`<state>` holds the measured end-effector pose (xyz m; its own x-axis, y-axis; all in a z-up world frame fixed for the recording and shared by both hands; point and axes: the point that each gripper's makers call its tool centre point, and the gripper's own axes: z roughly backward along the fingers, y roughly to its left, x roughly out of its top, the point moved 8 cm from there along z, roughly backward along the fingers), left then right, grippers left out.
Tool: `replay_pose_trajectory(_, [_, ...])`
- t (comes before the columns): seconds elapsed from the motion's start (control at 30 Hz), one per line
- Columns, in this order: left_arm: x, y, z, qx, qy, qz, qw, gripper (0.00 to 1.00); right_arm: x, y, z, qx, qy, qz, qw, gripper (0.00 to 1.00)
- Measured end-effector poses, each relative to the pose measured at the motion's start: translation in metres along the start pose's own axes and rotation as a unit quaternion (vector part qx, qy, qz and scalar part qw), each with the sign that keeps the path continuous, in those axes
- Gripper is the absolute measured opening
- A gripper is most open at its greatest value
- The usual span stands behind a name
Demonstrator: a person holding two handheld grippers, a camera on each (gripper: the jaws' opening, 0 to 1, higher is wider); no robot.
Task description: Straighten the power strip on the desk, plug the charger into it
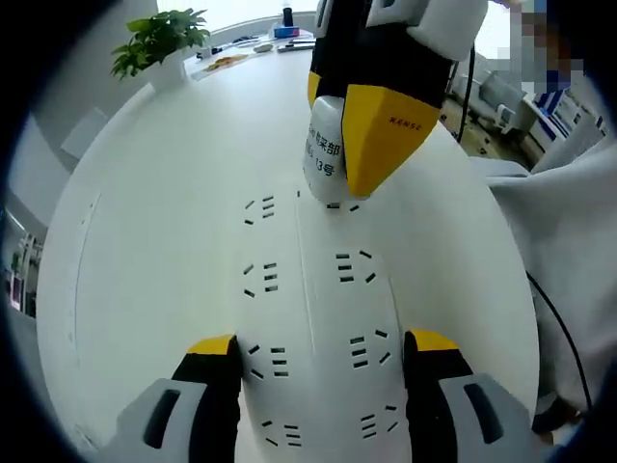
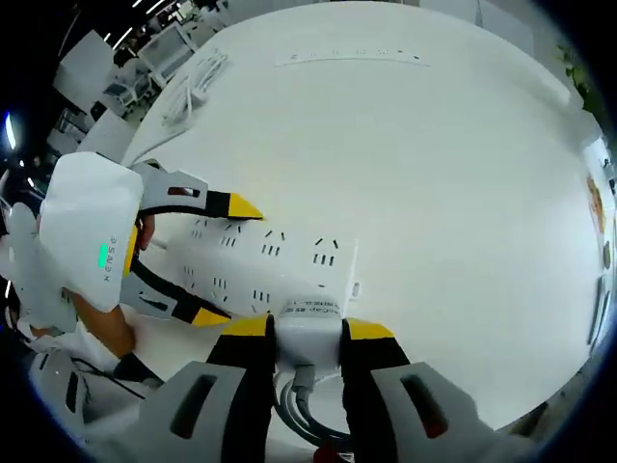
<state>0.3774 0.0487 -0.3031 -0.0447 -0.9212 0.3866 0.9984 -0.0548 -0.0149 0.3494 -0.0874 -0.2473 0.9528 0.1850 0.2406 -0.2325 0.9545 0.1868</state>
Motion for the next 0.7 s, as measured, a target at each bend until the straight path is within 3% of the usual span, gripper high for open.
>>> replay_pose_trajectory(0.27, [0.003,0.004,-0.003,-0.001,-0.001,-0.002,1.0000,0.69,-0.004,0.003,-0.003,-0.028,-0.004,0.001,0.9996,0.24])
replay_pose_trajectory(0.37, [0.004,0.005,-0.004,-0.001,0.003,-0.002,1.0000,0.69,-0.004,0.008,-0.006,-0.061,-0.019,0.014,0.9979,0.24])
replay_pose_trajectory(0.4, [0.004,0.004,-0.004,0.000,0.003,-0.003,1.0000,0.69,-0.008,0.004,-0.019,-0.078,-0.005,0.011,0.9969,0.24])
replay_pose_trajectory(0.43, [0.005,0.005,-0.004,-0.001,0.003,-0.003,1.0000,0.69,0.000,0.000,-0.014,-0.062,-0.006,0.025,0.9978,0.24])
replay_pose_trajectory(0.47, [0.005,0.005,-0.004,-0.001,0.002,-0.001,1.0000,0.70,0.007,-0.003,-0.016,-0.061,-0.039,-0.015,0.9973,0.24])
replay_pose_trajectory(0.53, [0.005,0.006,-0.004,-0.001,-0.002,-0.001,1.0000,0.70,-0.003,0.001,-0.011,-0.057,-0.028,-0.012,0.9979,0.25])
replay_pose_trajectory(0.7, [0.005,0.006,-0.003,-0.001,-0.003,-0.001,1.0000,0.70,-0.007,0.001,-0.013,-0.041,-0.035,-0.001,0.9985,0.27])
